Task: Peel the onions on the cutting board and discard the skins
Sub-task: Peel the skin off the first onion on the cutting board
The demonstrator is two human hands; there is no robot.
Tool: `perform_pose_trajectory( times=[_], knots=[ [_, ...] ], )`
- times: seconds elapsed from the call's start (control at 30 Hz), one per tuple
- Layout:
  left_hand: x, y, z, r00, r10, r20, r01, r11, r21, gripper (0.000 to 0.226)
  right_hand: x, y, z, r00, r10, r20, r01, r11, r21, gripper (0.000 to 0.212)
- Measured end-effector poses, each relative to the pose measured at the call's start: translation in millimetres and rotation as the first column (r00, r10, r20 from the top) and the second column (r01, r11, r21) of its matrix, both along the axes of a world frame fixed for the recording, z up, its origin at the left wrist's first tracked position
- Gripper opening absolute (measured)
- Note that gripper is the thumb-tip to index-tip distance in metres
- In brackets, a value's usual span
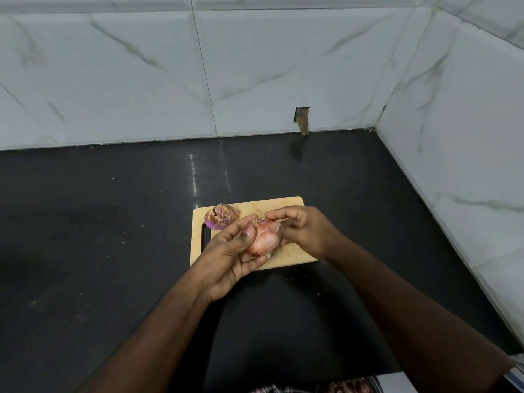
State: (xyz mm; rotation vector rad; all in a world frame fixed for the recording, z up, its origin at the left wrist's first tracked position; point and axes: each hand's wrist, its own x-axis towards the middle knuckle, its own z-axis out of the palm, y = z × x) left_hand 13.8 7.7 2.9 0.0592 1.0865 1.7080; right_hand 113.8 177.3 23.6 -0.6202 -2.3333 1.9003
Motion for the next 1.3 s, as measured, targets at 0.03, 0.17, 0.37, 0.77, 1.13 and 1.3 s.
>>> perform_pose_trajectory(
  times=[0.03, 0.17, 0.37, 0.77, 1.13, 1.3],
  knots=[
    [0.3, 0.6, -0.2, 1.000, 0.003, 0.007, -0.003, 1.000, 0.006, 0.053, 1.5, -0.5, 2.2, 0.998, 0.058, 0.029, -0.057, 0.998, -0.033, 0.053],
    [-2.4, -2.1, -0.8, 0.999, -0.028, 0.015, 0.028, 0.999, 0.041, 0.060, 4.4, -8.1, -0.1, 1.000, 0.025, -0.009, -0.026, 0.996, -0.088, 0.071],
    [1.1, 2.4, 1.7, 0.997, 0.024, -0.069, -0.024, 1.000, 0.000, 0.063, 1.8, -9.7, -3.6, 0.997, -0.050, -0.062, 0.043, 0.993, -0.106, 0.066],
    [18.1, 14.9, 1.8, 0.983, 0.181, -0.042, -0.184, 0.980, -0.071, 0.031, 0.9, -23.6, -22.7, 0.967, -0.186, -0.171, 0.185, 0.982, -0.023, 0.036],
    [6.9, 4.7, 9.4, 0.999, 0.035, -0.030, -0.037, 0.997, -0.062, 0.040, 3.1, -16.4, 2.2, 0.996, 0.003, -0.095, 0.025, 0.957, 0.289, 0.050],
    [8.6, 3.5, 8.5, 0.998, 0.040, -0.058, -0.047, 0.992, -0.117, 0.029, 2.1, -11.9, 5.7, 0.996, 0.075, -0.040, -0.056, 0.931, 0.360, 0.045]
  ],
)
